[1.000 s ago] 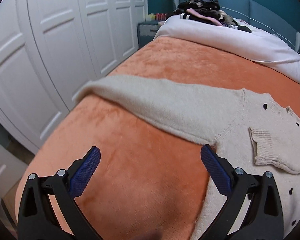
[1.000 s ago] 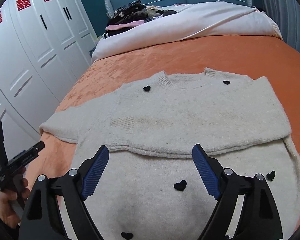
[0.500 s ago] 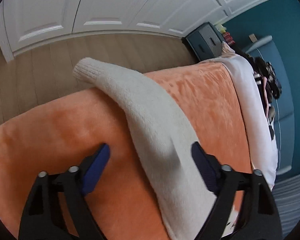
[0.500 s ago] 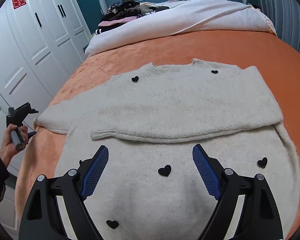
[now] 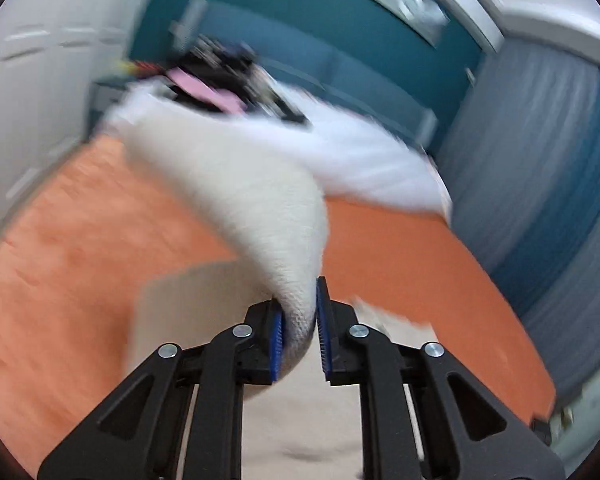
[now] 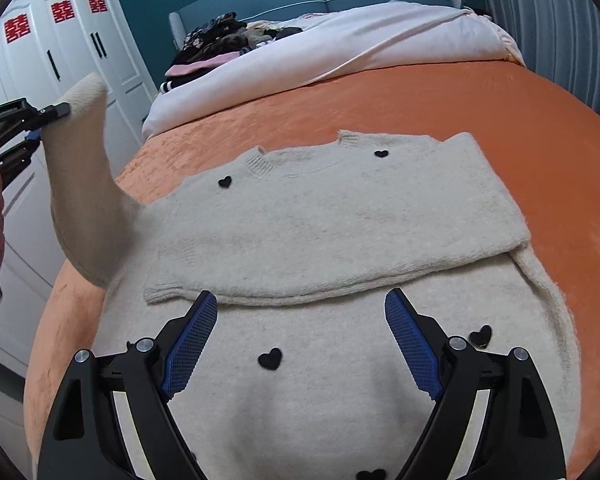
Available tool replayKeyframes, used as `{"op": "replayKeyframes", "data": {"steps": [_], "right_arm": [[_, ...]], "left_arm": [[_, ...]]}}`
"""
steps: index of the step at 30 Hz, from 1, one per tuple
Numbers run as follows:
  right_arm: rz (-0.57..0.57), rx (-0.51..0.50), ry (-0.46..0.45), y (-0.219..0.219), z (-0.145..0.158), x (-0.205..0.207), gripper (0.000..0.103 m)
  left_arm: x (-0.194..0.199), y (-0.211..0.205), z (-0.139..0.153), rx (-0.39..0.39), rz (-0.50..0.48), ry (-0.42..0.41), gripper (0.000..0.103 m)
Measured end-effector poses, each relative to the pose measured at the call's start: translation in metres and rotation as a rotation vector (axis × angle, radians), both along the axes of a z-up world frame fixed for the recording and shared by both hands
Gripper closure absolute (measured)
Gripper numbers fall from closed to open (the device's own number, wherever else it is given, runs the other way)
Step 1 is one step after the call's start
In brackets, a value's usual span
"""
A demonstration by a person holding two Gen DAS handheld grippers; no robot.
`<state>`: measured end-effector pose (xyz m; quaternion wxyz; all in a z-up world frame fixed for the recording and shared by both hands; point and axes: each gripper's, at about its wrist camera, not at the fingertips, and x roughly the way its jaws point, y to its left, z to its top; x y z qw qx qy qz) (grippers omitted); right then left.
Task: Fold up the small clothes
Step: 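Grasp the other sleeve cuff with the left tool and lift it, then lay the sleeve across the sweater body and open the left tool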
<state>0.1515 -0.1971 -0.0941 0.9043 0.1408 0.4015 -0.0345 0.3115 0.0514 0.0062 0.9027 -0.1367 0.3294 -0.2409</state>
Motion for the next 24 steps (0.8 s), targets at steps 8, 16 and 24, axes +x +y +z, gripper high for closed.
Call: {"op": "replayKeyframes", "data": {"steps": [8,16,24], "right_arm": [[0.034,0.014,0.048,-0.048,0.002,0.011,0.019],[-0.088,0.206,0.162,-0.084,-0.034,0.062,0.017],[-0.088,0.186,0.211,-0.076,-0.06,0.028,0.019]], "left_arm": [[-0.081,-0.02,-0.123,0.08,0.144,0.286,0.052],[-0.067,0.056,-0.133,-0.014,0.379,0.415,0.038],[-0.089,0.042,-0.143,0.168,0.308,0.364,0.041]]}}
